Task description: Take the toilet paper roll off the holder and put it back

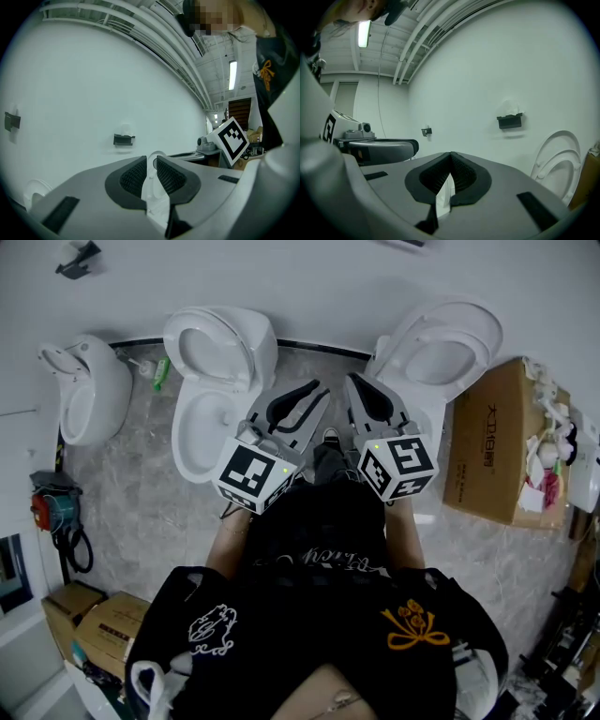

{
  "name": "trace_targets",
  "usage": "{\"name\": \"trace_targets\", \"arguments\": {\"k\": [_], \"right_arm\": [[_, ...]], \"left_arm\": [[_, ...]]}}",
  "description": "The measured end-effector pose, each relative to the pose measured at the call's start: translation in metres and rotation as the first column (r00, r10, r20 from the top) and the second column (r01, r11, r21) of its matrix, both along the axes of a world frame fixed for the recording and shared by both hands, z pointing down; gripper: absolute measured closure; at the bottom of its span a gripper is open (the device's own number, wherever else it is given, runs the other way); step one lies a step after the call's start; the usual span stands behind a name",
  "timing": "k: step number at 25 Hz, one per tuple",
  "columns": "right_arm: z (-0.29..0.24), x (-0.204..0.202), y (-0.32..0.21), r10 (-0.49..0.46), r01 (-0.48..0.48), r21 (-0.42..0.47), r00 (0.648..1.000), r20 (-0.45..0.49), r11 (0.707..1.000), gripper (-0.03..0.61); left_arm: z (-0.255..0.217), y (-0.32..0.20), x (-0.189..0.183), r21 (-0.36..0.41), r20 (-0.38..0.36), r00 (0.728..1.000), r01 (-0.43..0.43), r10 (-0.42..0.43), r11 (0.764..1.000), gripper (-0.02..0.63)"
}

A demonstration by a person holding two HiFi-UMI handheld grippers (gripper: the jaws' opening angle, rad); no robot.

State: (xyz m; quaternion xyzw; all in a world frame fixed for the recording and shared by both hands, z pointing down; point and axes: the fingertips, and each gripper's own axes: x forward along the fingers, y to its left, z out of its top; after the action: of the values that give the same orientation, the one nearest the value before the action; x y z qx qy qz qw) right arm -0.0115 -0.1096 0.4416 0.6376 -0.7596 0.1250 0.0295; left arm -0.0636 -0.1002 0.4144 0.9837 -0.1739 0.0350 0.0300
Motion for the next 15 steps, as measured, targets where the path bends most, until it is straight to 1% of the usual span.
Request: {"name": "trace_targets", "arguments": {"k": [15], "right_arm": [[0.004,0.01,0.005,0.003,-0.003,-0.007,1.0,0.0,1.0,0.566]], "left_arm": [[0.002,0.005,0.012,0.004,0.011,1.0,-0.011,0.011,1.0,0.54]]}}
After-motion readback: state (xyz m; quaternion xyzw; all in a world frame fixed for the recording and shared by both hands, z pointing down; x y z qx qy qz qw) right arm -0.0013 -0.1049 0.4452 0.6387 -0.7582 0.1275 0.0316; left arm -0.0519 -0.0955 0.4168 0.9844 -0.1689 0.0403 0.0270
